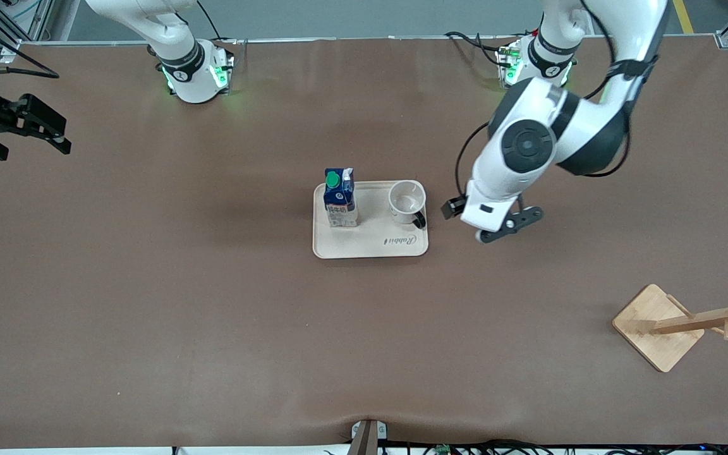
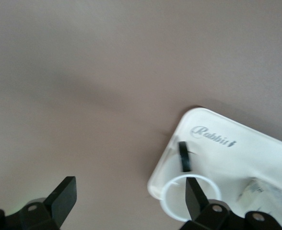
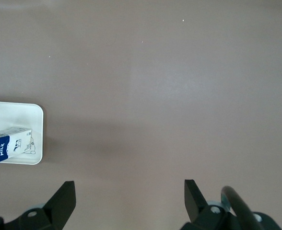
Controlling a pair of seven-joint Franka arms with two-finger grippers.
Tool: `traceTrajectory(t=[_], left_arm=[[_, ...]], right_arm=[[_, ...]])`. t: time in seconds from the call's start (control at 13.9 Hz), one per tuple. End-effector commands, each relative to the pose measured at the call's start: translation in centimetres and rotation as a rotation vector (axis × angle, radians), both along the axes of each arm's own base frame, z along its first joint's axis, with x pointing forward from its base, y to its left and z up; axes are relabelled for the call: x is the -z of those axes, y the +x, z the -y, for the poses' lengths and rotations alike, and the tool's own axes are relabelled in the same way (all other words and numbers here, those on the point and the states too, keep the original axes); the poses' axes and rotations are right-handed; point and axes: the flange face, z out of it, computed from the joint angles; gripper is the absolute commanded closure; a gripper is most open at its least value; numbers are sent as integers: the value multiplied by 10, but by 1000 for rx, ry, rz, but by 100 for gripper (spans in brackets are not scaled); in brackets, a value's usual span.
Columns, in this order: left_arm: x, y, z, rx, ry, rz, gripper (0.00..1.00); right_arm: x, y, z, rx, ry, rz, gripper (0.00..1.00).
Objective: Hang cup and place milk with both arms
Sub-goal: 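Lower the left gripper into the white mug and grip its rim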
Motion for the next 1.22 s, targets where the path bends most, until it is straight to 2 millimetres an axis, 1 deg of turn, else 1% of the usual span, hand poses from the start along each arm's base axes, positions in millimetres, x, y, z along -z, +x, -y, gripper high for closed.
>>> traceTrajectory(t=[0.0, 0.14, 0.22, 0.29, 0.43, 0.57, 0.65, 0.72, 0.79, 0.86, 0.93, 1.0, 1.08, 1.15], left_arm=[[43, -35, 19, -104, -21, 14, 0], [66, -57, 29, -104, -17, 18, 0], [74, -66, 34, -113, -25, 33, 0], [79, -71, 37, -146, -31, 46, 0], [93, -86, 43, -150, -18, 34, 0], [102, -91, 47, -167, -35, 53, 7], [107, -93, 49, -175, -38, 55, 15], [111, -95, 53, -180, -38, 53, 19], [116, -97, 57, -183, -44, 57, 24], [122, -98, 59, -182, -47, 58, 30], [128, -101, 63, -178, -51, 58, 38], [131, -102, 67, -178, -62, 66, 48], [136, -101, 67, -179, -67, 70, 61], [138, -100, 69, -178, -75, 77, 76]], right_arm=[[-5, 1, 6, 22, -5, 9, 0], [-6, 1, 4, 22, -6, 13, 0], [-6, 1, 4, 22, -6, 13, 0], [-6, 1, 3, 24, -7, 13, 0], [-9, 1, 12, 37, -14, 19, 0], [-10, 0, 19, 50, -16, 18, 0], [-10, 1, 23, 57, -16, 18, 0], [-9, 2, 24, 59, -18, 13, 0], [-3, 4, 23, 60, -18, 2, 0], [7, 11, 21, 57, -17, -14, 0], [16, 17, 18, 49, -6, -32, 0], [15, 16, 8, 32, -6, -30, 0], [13, 15, 5, 24, -16, -27, 0], [13, 15, 6, 27, -16, -30, 0]])
